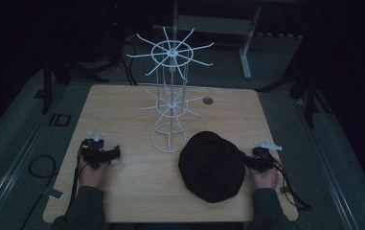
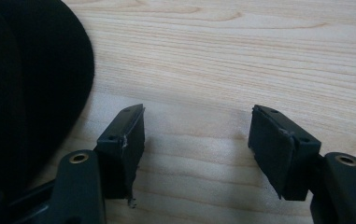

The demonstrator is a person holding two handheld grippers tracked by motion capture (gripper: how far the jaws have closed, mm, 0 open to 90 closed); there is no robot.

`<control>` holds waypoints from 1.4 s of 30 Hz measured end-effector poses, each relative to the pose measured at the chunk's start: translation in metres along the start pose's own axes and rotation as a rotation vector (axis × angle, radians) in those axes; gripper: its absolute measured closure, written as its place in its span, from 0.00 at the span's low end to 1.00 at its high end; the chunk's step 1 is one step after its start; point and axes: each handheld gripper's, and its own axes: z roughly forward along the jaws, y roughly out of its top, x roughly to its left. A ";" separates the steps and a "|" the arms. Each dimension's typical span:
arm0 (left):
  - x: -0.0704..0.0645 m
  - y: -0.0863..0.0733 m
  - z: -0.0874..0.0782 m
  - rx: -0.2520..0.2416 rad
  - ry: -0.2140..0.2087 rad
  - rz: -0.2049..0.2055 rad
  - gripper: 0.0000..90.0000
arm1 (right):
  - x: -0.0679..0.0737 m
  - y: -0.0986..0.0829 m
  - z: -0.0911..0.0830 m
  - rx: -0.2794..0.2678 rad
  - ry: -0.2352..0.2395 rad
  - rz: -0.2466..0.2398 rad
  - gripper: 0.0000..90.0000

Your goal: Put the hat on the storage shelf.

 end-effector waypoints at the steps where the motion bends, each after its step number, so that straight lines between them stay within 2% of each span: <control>1: 0.000 0.000 0.000 0.000 0.000 0.000 0.16 | 0.000 0.000 0.000 0.000 0.003 -0.004 0.40; 5: 0.000 0.000 0.000 0.000 0.000 0.000 0.16 | -0.002 0.001 0.000 0.008 0.013 -0.012 0.40; 9: 0.000 0.000 0.000 0.000 -0.001 0.000 0.16 | -0.002 0.006 -0.001 0.051 0.022 -0.023 0.39; 12: 0.000 0.000 0.000 0.000 -0.001 0.000 0.16 | -0.004 0.011 -0.002 0.089 0.024 -0.025 0.48; 15: 0.000 0.000 0.000 0.000 -0.001 0.001 0.16 | -0.006 0.014 -0.006 0.115 0.043 -0.029 0.51; 19: -0.001 0.000 0.000 -0.002 -0.001 -0.002 0.16 | -0.005 0.020 -0.014 0.156 0.094 -0.075 0.56; 23: -0.001 0.000 0.000 -0.002 -0.001 -0.001 0.16 | -0.001 0.029 -0.024 0.172 0.122 -0.121 0.57; 27: -0.001 0.000 0.000 -0.001 -0.001 -0.001 0.16 | 0.002 0.038 -0.033 0.176 0.157 -0.154 0.57; 29: -0.001 0.001 0.000 0.000 -0.002 0.001 0.16 | 0.004 0.044 -0.038 0.172 0.161 -0.173 0.56; 33: -0.001 0.001 0.001 -0.001 -0.002 0.000 0.16 | 0.005 0.056 -0.046 0.147 0.173 -0.175 0.55; 37: -0.001 0.001 0.001 -0.001 -0.002 0.001 0.16 | 0.009 0.068 -0.050 0.123 0.210 -0.175 0.55; 42: -0.001 0.001 0.001 0.001 -0.002 0.003 0.16 | 0.021 0.079 -0.048 0.130 0.241 -0.222 0.54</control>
